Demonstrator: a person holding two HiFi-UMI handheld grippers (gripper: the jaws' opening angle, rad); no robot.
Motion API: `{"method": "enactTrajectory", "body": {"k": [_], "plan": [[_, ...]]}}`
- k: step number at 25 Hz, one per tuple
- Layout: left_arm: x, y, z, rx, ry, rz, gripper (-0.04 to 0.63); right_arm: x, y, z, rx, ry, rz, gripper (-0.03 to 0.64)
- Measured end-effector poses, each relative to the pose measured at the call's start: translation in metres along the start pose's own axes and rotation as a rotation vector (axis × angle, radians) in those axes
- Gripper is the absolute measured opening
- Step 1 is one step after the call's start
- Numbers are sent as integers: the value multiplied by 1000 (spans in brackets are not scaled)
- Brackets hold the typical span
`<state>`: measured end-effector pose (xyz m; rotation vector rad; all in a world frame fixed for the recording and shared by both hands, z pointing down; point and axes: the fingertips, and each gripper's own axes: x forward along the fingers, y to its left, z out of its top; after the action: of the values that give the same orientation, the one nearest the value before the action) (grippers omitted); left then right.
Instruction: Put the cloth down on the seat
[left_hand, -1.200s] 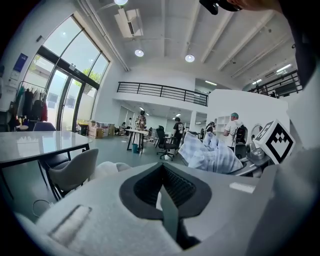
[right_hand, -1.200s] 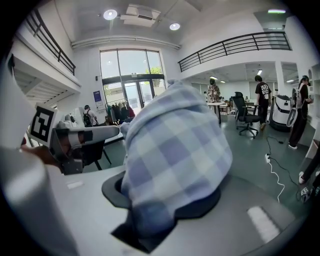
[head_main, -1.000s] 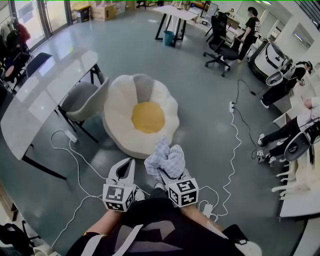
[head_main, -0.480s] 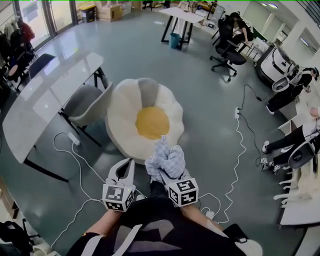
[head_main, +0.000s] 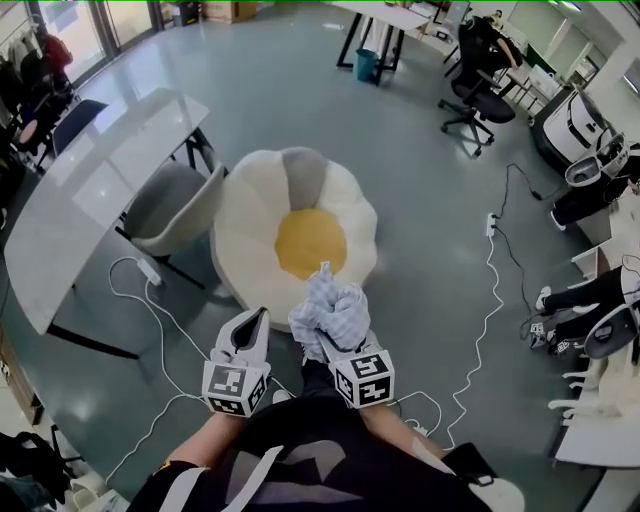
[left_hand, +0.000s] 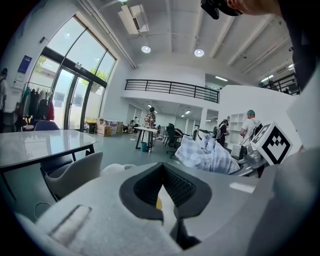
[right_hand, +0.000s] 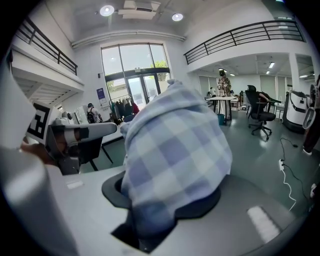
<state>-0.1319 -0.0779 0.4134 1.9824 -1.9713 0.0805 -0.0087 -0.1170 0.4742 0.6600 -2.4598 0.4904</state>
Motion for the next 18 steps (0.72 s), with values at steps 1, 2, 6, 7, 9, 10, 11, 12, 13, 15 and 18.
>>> {"method": "enactTrajectory", "body": {"k": [1,2,6,7,9,10,11,12,13,15,18], "plan": [[8,3,2,-1,4,1,-2,6,-5,4,1,3,2,187],[17,6,3,0,8,3,-2,12,-10,8,2,5,4,187],[49,13,8,10,23,17,-2,32,-32,19,5,20,17,189],[56,14,10,14,27,23,-2,35,-38,22,5,23,21,189],[71,14,15,21,35,36,-2,42,-50,28,5,26,32,189],[78,16,17,22,40,41,-2,46,-55,31,4,28,36,189],[85,17,19,22,46,46,-2,51,-61,35,5,30,40,189],[92,20,20,23,53,49,-2,58,-66,38,6,31,42,189],[100,24,20,24,59,53,-2,65,-71,41,9,33,43,189],[111,30,20,27,77,64,-2,78,-79,44,17,40,51,189],[126,34,17,27,103,86,-2,95,-92,45,28,56,68,189]]}}
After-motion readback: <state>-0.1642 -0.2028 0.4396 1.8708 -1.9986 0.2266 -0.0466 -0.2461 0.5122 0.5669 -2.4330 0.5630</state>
